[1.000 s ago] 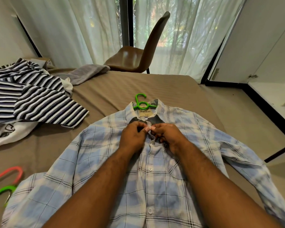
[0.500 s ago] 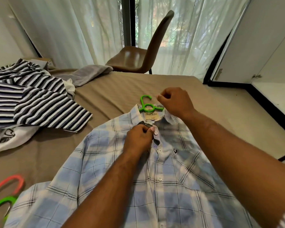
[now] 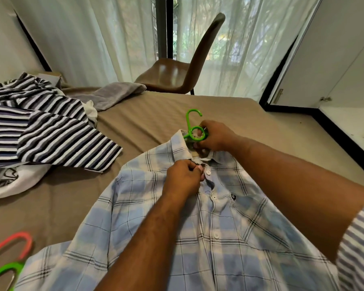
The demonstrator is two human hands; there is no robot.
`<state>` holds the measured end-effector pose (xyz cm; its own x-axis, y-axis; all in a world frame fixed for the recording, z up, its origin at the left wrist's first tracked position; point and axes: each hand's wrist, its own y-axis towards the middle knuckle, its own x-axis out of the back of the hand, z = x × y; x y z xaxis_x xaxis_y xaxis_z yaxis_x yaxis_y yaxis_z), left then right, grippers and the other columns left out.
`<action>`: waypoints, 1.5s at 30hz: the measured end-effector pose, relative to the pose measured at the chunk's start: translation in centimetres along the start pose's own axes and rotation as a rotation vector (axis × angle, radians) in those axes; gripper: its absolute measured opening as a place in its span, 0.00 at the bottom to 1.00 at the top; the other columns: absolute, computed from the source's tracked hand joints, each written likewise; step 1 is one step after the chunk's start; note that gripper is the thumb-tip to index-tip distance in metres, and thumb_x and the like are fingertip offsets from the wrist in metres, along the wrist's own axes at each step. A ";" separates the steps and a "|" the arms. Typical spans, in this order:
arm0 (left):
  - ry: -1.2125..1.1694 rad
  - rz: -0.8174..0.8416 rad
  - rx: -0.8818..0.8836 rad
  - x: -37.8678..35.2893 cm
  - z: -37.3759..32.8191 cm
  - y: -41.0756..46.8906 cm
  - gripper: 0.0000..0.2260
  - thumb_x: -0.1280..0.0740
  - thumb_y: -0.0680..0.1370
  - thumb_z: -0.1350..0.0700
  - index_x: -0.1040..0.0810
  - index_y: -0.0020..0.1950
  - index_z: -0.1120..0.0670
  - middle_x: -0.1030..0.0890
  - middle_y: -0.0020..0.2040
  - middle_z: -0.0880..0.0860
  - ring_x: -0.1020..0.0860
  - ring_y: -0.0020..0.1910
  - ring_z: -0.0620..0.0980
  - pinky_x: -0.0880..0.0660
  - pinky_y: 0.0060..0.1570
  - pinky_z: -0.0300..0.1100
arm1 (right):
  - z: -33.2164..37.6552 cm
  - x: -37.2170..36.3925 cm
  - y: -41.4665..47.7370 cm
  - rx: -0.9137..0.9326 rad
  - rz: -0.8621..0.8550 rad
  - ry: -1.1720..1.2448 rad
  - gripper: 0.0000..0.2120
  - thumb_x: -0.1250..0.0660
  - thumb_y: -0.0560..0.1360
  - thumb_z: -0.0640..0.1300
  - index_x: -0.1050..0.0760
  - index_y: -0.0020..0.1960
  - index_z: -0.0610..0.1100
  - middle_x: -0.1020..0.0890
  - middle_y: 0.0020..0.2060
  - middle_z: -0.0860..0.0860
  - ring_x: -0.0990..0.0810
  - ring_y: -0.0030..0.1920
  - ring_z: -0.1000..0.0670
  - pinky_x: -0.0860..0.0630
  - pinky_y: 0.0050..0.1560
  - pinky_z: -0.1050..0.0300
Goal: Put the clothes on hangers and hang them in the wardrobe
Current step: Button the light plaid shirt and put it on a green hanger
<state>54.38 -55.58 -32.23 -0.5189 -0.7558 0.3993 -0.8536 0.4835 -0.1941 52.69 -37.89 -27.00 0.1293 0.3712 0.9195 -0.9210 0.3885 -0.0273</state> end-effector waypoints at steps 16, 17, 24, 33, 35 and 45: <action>0.107 -0.315 -0.716 4.7 -10.9 -11.3 0.03 0.32 0.81 0.51 0.20 0.53 0.46 0.20 0.49 0.43 0.22 0.48 0.39 0.20 0.49 0.43 | 4.6 20.4 -9.3 0.121 -0.252 0.104 0.18 0.19 0.65 0.57 0.20 0.38 0.45 0.20 0.34 0.48 0.25 0.37 0.50 0.29 0.41 0.51; 0.096 -0.333 -0.757 4.8 -12.0 -12.3 0.03 0.32 0.81 0.52 0.20 0.53 0.46 0.20 0.49 0.43 0.22 0.48 0.38 0.21 0.49 0.42 | 5.0 21.7 -10.2 0.118 -0.280 0.082 0.17 0.20 0.65 0.58 0.23 0.35 0.47 0.22 0.32 0.51 0.26 0.36 0.51 0.30 0.40 0.52; 0.226 -0.610 -0.971 8.6 -21.6 -18.2 0.08 0.30 0.79 0.53 0.23 0.57 0.46 0.24 0.56 0.47 0.27 0.57 0.47 0.28 0.57 0.41 | 8.9 33.5 -18.1 0.200 -0.543 0.095 0.18 0.20 0.69 0.53 0.29 0.34 0.49 0.27 0.34 0.52 0.29 0.34 0.54 0.34 0.32 0.59; 0.575 -0.849 -0.878 20.1 -41.2 -23.3 0.32 0.30 0.72 0.32 0.29 0.69 0.49 0.26 0.64 0.53 0.30 0.64 0.57 0.34 0.58 0.55 | 15.3 51.4 -28.2 0.283 -0.753 0.061 0.16 0.21 0.70 0.50 0.27 0.34 0.48 0.25 0.34 0.52 0.28 0.36 0.52 0.33 0.33 0.58; 0.633 -0.729 -0.864 21.7 -45.0 -24.7 0.30 0.32 0.73 0.31 0.26 0.67 0.50 0.23 0.59 0.53 0.27 0.60 0.57 0.33 0.56 0.54 | 16.3 54.4 -30.3 0.315 -0.813 0.069 0.15 0.20 0.69 0.51 0.26 0.35 0.48 0.24 0.34 0.52 0.28 0.36 0.53 0.33 0.33 0.58; 0.290 -0.629 -1.105 24.0 -49.5 -28.1 0.13 0.32 0.80 0.43 0.16 0.49 0.53 0.16 0.43 0.54 0.20 0.43 0.55 0.22 0.44 0.50 | 14.4 61.2 -37.9 0.307 -0.542 0.198 0.16 0.25 0.74 0.54 0.20 0.60 0.53 0.18 0.56 0.50 0.20 0.55 0.50 0.22 0.52 0.53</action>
<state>68.21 -65.43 27.20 0.1008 -0.9290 0.3560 -0.3838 0.2938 0.8754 90.23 -42.07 35.94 0.6428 0.3503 0.6812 -0.7658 0.3163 0.5600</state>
